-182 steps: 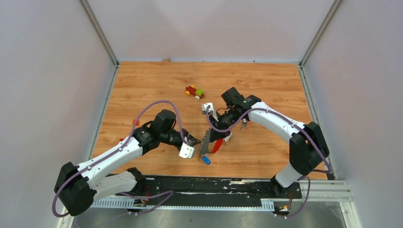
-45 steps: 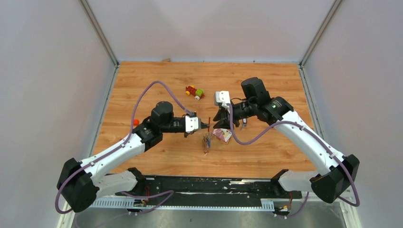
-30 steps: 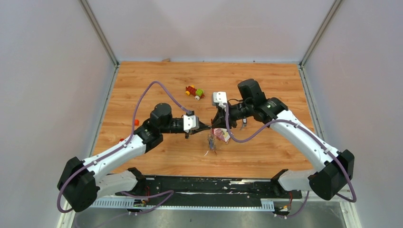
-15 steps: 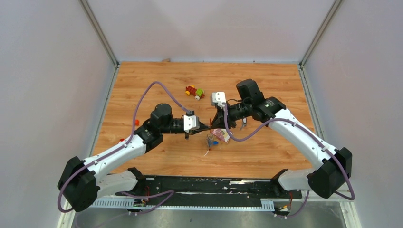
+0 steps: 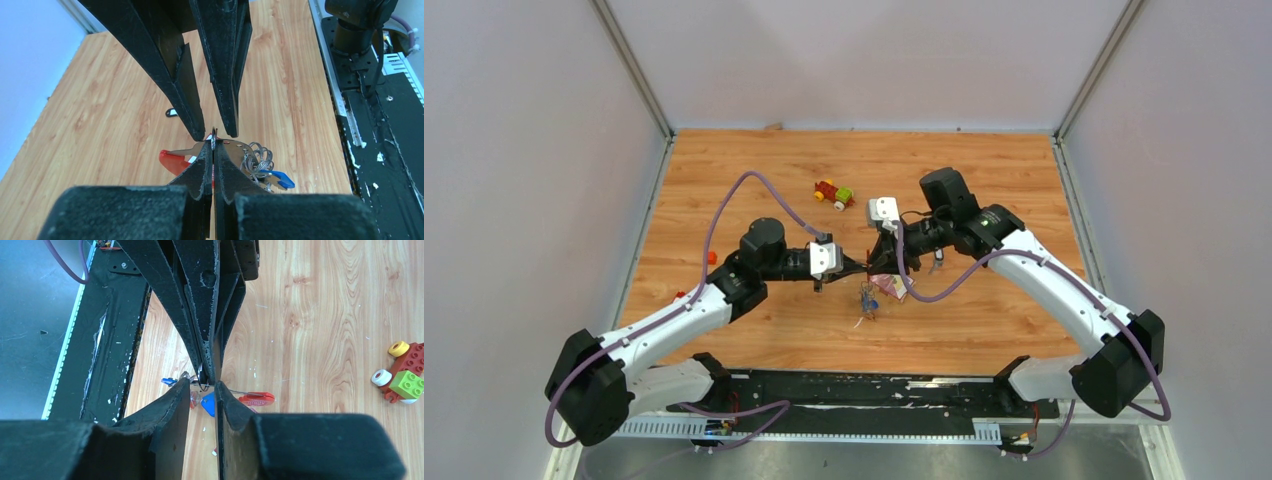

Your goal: Put the keys on the keyring

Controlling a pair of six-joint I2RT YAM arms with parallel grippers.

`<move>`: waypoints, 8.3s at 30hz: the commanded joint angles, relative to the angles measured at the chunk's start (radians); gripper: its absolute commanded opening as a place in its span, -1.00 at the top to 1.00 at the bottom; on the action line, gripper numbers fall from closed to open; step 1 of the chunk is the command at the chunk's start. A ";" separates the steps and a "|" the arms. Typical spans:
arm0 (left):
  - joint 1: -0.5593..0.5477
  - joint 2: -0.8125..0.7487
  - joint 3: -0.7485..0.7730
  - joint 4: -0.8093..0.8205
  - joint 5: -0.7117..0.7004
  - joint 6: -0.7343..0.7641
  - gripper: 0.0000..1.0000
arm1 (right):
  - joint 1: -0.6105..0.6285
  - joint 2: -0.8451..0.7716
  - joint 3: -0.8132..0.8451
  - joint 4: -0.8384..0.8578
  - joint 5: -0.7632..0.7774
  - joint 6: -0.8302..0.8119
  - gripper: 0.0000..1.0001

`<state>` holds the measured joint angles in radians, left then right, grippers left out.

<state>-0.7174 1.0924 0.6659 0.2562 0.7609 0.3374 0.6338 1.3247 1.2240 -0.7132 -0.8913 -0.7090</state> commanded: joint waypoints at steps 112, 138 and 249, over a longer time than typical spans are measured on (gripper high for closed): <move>0.029 0.036 -0.135 0.313 0.123 0.044 1.00 | 0.176 -0.147 -0.151 0.097 0.306 -0.087 0.94; 0.089 0.340 0.392 -0.115 -0.139 -0.102 -0.65 | -0.182 -0.364 -0.021 -0.016 0.536 0.056 1.00; -0.111 1.220 1.120 -0.587 -0.199 -0.076 -0.07 | -0.651 -0.449 -0.112 -0.197 0.333 0.044 1.00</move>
<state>-0.8181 2.2990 1.7618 -0.3187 0.5266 0.2840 -0.0204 0.8951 1.1137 -0.9314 -0.5564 -0.6456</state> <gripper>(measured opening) 0.551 0.018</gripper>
